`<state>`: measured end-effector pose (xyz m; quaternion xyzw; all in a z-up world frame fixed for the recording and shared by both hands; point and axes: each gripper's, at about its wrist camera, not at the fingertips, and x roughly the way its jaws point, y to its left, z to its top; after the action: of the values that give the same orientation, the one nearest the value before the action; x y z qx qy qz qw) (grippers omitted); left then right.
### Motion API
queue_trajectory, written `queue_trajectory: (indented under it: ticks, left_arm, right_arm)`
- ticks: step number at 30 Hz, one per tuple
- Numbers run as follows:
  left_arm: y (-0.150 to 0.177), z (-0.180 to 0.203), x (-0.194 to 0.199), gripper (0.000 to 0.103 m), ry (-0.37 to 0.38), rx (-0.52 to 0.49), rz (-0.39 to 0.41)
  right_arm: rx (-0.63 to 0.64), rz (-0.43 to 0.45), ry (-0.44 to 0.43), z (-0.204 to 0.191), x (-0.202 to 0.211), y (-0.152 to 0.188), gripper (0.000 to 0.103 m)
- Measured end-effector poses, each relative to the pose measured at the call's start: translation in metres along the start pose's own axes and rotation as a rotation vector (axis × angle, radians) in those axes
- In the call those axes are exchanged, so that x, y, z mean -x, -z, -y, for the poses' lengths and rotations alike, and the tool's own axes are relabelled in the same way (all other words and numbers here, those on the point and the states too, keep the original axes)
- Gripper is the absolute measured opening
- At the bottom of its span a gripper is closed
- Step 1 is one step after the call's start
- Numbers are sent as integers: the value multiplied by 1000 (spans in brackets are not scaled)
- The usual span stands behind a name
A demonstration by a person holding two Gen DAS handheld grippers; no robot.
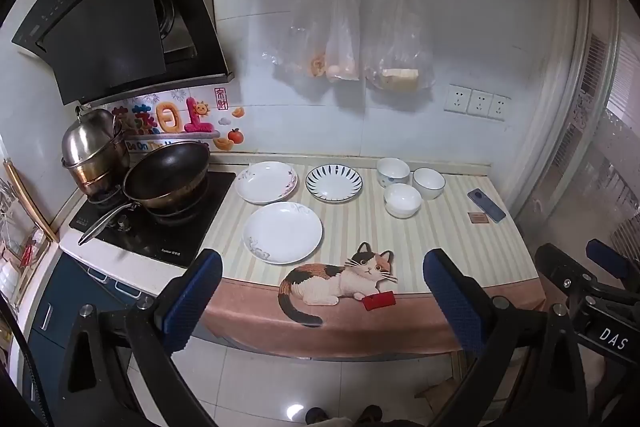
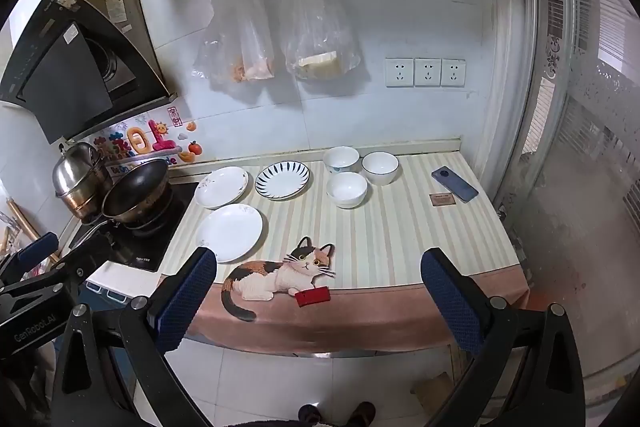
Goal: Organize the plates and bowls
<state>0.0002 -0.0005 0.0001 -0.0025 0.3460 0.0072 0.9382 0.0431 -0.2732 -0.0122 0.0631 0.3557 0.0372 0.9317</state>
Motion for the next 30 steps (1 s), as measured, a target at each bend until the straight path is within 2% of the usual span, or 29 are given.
queue_trajectory:
  ticks: [30]
  left_arm:
    - [-6, 6, 4, 103, 10, 9, 13]
  right_arm:
    - [-6, -3, -3, 9, 6, 1, 103]
